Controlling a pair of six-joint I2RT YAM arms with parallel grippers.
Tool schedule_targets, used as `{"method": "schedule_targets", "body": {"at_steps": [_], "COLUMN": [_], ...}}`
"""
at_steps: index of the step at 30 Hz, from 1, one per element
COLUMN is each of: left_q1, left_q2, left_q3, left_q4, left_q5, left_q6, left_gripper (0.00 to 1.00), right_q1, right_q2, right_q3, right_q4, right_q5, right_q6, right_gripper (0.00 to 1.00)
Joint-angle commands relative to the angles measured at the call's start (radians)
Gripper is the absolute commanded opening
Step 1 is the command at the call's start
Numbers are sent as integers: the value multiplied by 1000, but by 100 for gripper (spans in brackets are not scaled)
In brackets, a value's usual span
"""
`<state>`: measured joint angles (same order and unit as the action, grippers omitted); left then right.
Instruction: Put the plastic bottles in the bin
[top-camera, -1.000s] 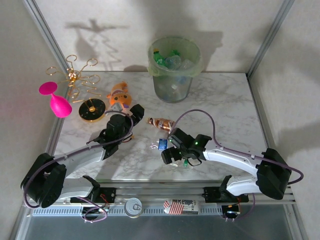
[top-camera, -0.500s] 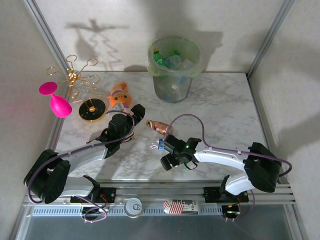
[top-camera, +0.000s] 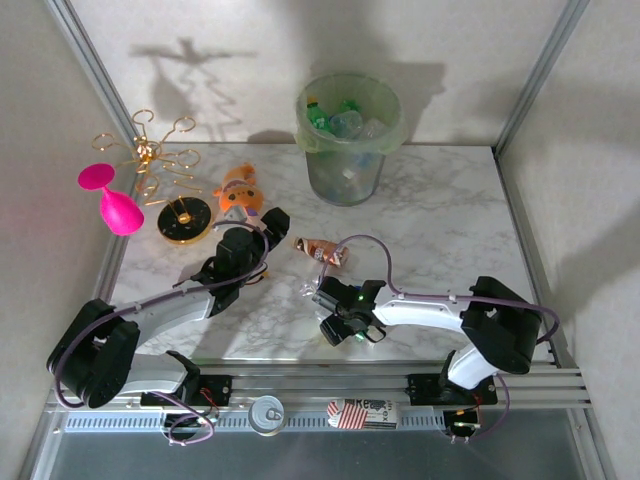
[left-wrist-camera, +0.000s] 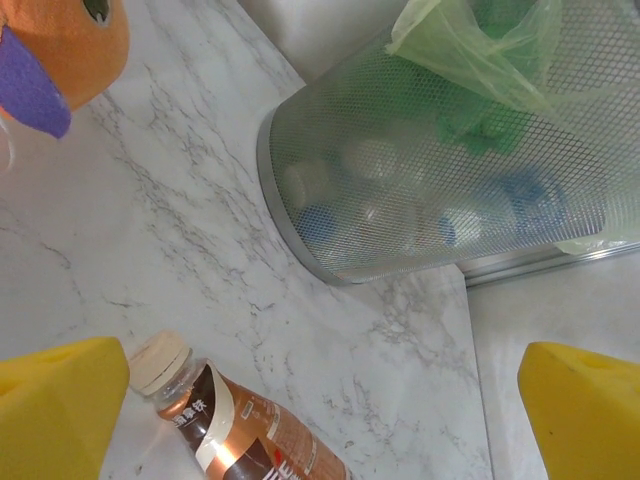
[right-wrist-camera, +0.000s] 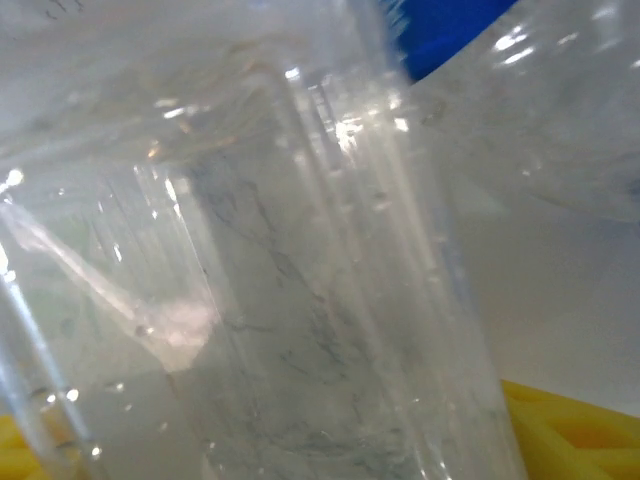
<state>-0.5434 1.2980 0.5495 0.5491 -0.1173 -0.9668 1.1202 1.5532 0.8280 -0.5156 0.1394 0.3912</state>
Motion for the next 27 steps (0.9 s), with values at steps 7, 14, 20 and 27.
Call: {"method": "schedule_targets", "body": {"at_steps": [7,14,20,27], "left_q1": [22,26,32,74], "left_q2": [-59,-57,-66,-115], "left_q3": [-19,-22,-26,-26], "left_q4": [-10,-11,-15,-51], "left_q5": [-42,-43,-50,-64], "left_q6": [0,-3,-2,22], "left_gripper": [100,100,100,100], "right_q1": [29,37,38,28], "right_q2": [58,74,25,-112], "right_q3": [37,48,45,55], "right_q4": [27,35,73,158], "right_q5": [27,39,31,-7], "right_q6": [-39,-57,-68,-86], "right_gripper": [61,50,43,39]}}
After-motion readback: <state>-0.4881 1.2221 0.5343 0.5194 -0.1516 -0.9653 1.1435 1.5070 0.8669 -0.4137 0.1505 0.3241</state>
